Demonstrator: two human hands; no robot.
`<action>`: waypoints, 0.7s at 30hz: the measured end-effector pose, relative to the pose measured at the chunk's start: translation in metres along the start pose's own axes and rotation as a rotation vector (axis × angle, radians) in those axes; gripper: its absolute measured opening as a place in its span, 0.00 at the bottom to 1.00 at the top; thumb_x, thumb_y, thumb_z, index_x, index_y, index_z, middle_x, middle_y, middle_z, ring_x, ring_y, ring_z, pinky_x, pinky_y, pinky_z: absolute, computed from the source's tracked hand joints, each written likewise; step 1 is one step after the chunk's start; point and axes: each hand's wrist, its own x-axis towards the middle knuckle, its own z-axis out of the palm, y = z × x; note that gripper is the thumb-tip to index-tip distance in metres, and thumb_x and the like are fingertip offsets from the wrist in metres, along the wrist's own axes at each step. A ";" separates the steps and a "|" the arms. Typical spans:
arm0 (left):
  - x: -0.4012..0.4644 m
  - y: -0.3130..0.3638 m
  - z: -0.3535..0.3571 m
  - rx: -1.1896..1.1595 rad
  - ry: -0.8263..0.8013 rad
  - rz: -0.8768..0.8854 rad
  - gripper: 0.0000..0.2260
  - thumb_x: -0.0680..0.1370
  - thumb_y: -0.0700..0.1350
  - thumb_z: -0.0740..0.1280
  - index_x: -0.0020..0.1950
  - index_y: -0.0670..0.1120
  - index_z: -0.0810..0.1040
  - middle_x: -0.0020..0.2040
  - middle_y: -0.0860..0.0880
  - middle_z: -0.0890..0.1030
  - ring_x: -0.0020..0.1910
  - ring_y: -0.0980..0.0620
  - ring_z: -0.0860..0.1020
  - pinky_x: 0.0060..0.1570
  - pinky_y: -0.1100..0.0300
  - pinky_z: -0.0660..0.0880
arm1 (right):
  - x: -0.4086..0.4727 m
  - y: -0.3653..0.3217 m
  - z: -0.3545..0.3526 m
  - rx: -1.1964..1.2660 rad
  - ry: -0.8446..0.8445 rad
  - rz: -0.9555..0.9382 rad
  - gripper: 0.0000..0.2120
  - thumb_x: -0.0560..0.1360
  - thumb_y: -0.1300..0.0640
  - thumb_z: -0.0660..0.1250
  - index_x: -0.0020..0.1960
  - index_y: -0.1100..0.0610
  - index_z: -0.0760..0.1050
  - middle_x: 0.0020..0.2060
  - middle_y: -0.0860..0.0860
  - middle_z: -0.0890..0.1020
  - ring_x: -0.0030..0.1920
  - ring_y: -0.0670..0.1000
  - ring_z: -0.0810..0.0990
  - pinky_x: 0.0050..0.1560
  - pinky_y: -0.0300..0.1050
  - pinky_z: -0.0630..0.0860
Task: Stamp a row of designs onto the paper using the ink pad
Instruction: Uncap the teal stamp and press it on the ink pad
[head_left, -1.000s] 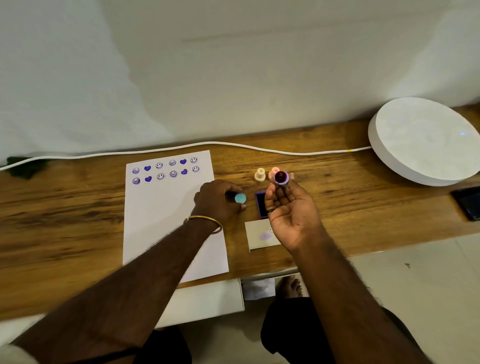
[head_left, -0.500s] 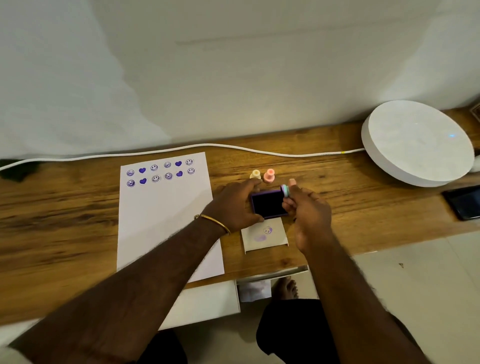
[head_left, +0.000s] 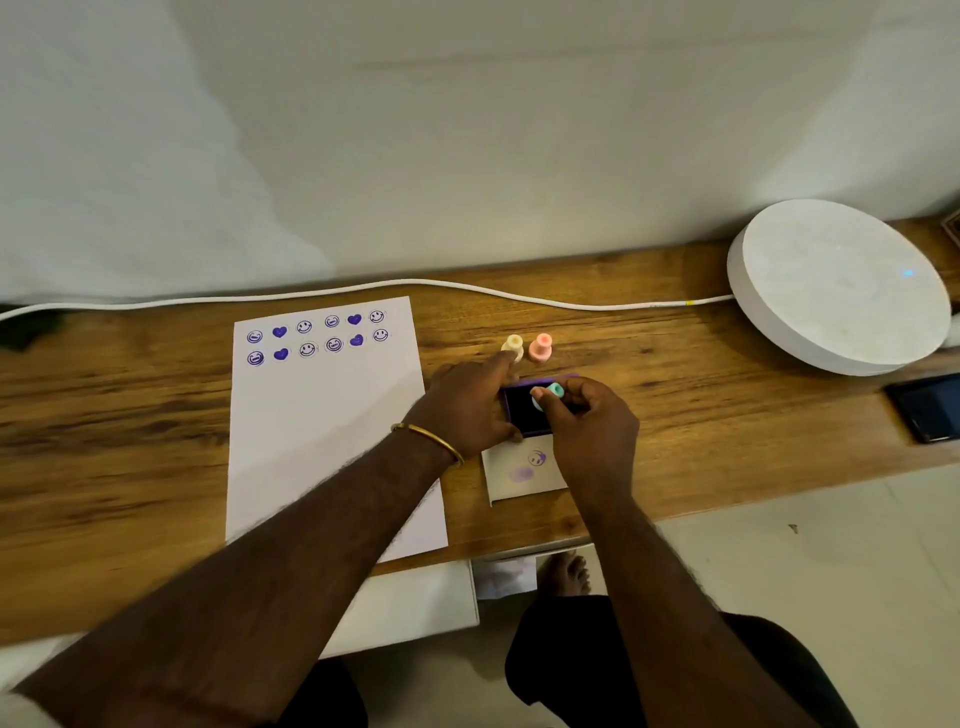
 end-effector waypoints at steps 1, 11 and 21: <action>0.001 0.000 0.000 0.007 -0.004 -0.003 0.39 0.68 0.51 0.77 0.74 0.49 0.61 0.66 0.48 0.77 0.64 0.45 0.74 0.64 0.45 0.71 | -0.001 -0.001 0.002 -0.007 0.005 0.000 0.11 0.75 0.53 0.71 0.57 0.54 0.81 0.47 0.47 0.84 0.41 0.40 0.79 0.39 0.28 0.71; 0.003 0.007 0.001 0.077 0.021 -0.042 0.31 0.68 0.50 0.78 0.66 0.49 0.69 0.60 0.47 0.80 0.57 0.45 0.77 0.57 0.51 0.75 | -0.005 -0.002 0.013 -0.237 0.015 -0.064 0.11 0.76 0.50 0.69 0.57 0.53 0.80 0.48 0.50 0.84 0.47 0.48 0.81 0.48 0.46 0.80; 0.005 0.012 0.004 0.162 0.083 -0.046 0.26 0.70 0.48 0.76 0.64 0.48 0.71 0.55 0.45 0.81 0.53 0.44 0.78 0.57 0.49 0.73 | -0.005 -0.010 0.022 -0.498 -0.005 -0.149 0.13 0.74 0.58 0.70 0.57 0.57 0.78 0.51 0.55 0.82 0.48 0.53 0.81 0.45 0.48 0.79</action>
